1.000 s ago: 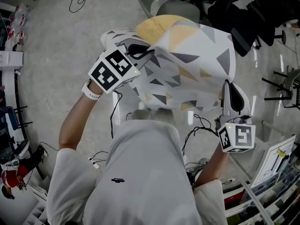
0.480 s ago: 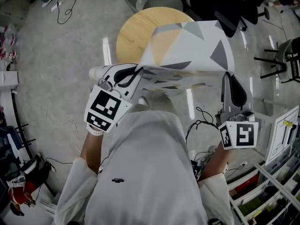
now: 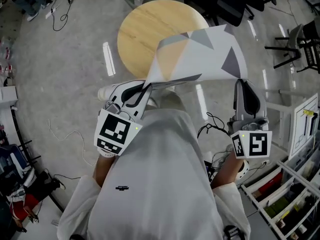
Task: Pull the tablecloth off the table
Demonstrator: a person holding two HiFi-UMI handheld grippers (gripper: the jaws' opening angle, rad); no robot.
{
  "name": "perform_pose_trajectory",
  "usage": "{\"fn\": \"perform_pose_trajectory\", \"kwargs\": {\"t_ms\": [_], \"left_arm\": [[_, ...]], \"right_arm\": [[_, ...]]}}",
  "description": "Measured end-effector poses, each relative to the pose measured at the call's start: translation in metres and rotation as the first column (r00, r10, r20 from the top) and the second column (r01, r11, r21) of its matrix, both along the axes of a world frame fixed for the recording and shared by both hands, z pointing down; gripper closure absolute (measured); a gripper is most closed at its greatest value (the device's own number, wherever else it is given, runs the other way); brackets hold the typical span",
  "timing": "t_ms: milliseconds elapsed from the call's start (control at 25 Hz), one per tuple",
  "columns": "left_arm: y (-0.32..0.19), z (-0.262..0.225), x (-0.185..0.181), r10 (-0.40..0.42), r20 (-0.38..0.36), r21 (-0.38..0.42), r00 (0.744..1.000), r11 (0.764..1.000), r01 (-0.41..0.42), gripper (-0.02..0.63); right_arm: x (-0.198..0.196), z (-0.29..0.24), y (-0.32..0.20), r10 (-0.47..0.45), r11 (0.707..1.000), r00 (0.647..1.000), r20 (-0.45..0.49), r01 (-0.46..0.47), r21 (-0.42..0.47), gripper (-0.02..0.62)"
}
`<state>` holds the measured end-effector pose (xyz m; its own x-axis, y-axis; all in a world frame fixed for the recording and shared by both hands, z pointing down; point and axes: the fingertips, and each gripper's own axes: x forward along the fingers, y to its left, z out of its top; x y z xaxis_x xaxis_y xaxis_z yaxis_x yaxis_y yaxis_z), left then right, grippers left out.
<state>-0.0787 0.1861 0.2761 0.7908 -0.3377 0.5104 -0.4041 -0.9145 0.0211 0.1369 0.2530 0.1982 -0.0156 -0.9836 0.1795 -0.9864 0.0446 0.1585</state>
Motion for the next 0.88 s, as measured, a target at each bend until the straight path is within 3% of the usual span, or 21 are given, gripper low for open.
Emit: {"fn": "perform_pose_trajectory", "kwargs": {"t_ms": [440, 880], "left_arm": [[0.003, 0.009, 0.008, 0.025, -0.025, -0.037, 0.999, 0.999, -0.026, 0.592], [0.014, 0.013, 0.015, -0.015, -0.005, -0.053, 1.0, 0.999, 0.014, 0.592]], "right_arm": [[0.006, 0.006, 0.004, 0.039, 0.999, 0.999, 0.017, -0.039, -0.003, 0.575], [0.018, 0.012, 0.0, -0.01, 1.0, 0.999, 0.042, 0.011, -0.01, 0.578]]}}
